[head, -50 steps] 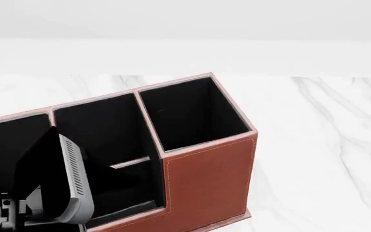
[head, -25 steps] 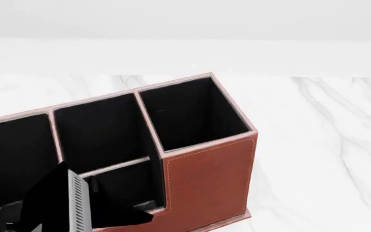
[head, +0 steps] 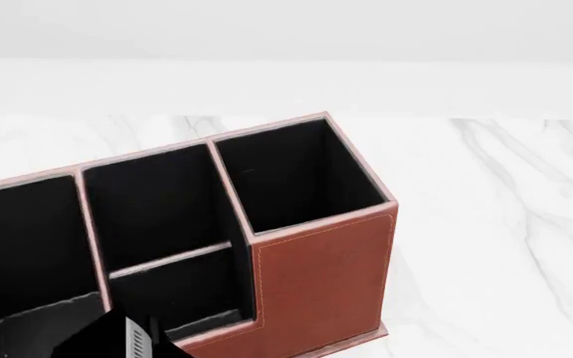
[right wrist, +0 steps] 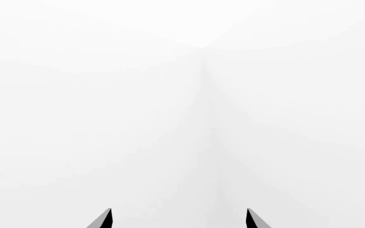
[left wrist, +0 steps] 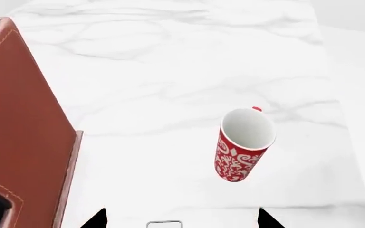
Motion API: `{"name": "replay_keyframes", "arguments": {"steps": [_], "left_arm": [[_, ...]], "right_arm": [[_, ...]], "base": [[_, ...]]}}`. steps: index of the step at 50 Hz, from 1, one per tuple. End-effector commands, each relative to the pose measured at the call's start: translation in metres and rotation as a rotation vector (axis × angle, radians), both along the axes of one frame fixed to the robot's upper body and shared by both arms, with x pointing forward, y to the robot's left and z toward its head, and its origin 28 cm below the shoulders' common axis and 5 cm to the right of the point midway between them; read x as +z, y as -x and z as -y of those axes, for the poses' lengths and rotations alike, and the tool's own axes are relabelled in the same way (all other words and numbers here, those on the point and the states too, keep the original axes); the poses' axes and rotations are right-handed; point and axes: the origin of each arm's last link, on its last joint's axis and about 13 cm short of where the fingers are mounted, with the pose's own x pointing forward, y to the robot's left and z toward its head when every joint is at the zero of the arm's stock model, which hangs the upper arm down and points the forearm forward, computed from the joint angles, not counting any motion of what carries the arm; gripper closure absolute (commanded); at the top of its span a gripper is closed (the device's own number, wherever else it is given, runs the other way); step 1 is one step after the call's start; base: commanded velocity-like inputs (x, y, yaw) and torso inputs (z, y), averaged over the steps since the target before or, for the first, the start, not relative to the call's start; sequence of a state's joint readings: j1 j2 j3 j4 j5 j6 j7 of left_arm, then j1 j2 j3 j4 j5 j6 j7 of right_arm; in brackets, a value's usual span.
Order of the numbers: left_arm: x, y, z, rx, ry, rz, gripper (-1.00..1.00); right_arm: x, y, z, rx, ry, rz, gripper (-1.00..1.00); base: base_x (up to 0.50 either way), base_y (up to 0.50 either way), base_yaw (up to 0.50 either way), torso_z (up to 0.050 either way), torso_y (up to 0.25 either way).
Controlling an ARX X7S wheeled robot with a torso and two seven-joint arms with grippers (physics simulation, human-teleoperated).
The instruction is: Pick up the book and place it in the front compartment of the caddy.
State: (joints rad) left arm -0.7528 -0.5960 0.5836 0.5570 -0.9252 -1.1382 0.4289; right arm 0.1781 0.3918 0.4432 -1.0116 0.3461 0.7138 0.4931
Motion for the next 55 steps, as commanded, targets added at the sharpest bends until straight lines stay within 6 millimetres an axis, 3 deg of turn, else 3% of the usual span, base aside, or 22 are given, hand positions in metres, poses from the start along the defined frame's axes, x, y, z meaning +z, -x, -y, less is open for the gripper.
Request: {"name": "replay_keyframes", "arguments": {"steps": [1,20,55], "left_arm": [[-0.010,-0.002,0.000,-0.017,-0.030,0.031,-1.00],[-0.021,-0.003,-0.004,-0.018,-0.054,0.009,-1.00],[-0.069,-0.012,-0.013,0.066,-0.048,-0.101,-1.00]], "right_arm": [[0.000,-0.005,0.005,0.007,-0.033,0.003,-1.00],[0.001,-0.006,0.005,0.009,-0.031,0.002,-1.00],[0.001,-0.004,0.005,0.008,-0.030,-0.002,-1.00]], "base": [[0.00,0.00,0.00,0.000,0.000],[0.00,0.00,0.00,0.000,0.000],[0.00,0.00,0.00,0.000,0.000]]}}
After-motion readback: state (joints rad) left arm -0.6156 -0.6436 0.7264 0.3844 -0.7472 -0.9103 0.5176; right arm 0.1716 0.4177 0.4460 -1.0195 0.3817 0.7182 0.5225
